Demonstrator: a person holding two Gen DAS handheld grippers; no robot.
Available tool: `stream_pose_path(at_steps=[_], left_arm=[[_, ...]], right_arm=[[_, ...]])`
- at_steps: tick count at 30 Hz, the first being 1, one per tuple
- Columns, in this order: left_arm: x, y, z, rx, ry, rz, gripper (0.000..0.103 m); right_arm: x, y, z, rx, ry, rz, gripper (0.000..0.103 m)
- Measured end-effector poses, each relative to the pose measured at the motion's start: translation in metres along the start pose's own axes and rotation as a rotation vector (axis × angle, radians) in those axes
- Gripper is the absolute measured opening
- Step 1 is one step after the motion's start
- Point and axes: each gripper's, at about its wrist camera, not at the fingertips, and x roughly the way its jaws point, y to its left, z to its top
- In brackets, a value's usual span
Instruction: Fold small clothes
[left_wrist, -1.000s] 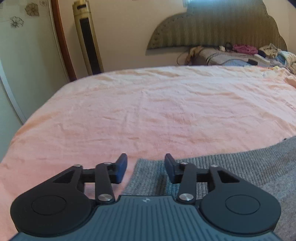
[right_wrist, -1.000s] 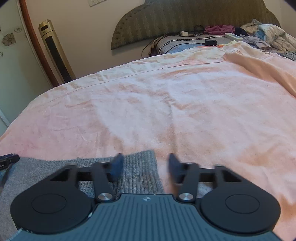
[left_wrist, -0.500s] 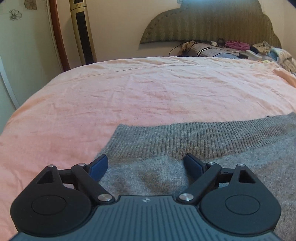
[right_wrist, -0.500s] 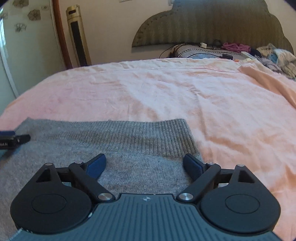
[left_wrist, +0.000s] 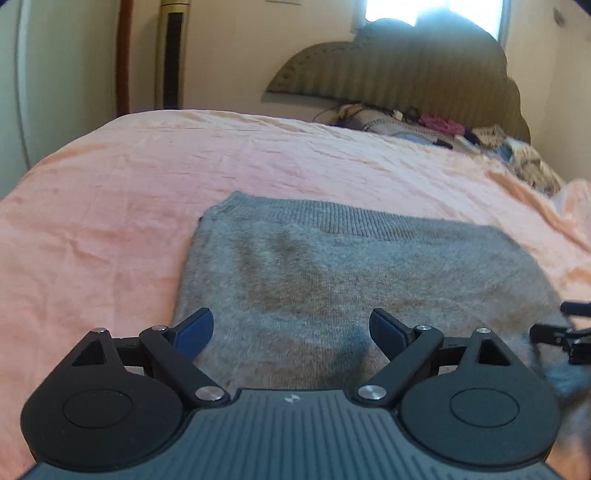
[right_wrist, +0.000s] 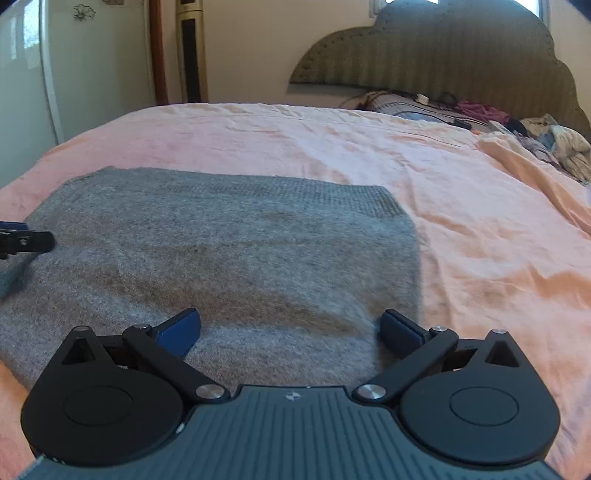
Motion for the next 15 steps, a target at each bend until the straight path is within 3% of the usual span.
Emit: stream_pose_path(at_steps=[2, 4, 5, 8, 11, 15], left_arm=[[-0.024, 0.019, -0.014, -0.122, -0.002, -0.047, 0.092], [-0.04, 0.038, -0.036, -0.243, 0.026, -0.055, 0.092], [-0.047, 0.045, -0.046, -0.29, 0.027, -0.046, 0.092], [-0.069, 0.055, -0.068, -0.422, 0.012, -0.067, 0.092], [-0.071, 0.069, -0.079, -0.611, 0.04, -0.131, 0.093], [-0.063, 0.085, -0.081, -0.78, 0.027, -0.171, 0.093]], right_arm=[[-0.015, -0.004, -0.014, 0.024, -0.031, 0.037, 0.103], [-0.012, -0.004, -0.035, -0.006, -0.001, 0.015, 0.103], [-0.013, -0.006, -0.046, -0.006, -0.048, 0.016, 0.103], [-0.02, -0.028, -0.05, 0.114, -0.072, 0.057, 0.103], [-0.016, -0.022, -0.049, 0.084, -0.06, 0.035, 0.103], [-0.014, -0.019, -0.049, 0.074, -0.058, 0.029, 0.103]])
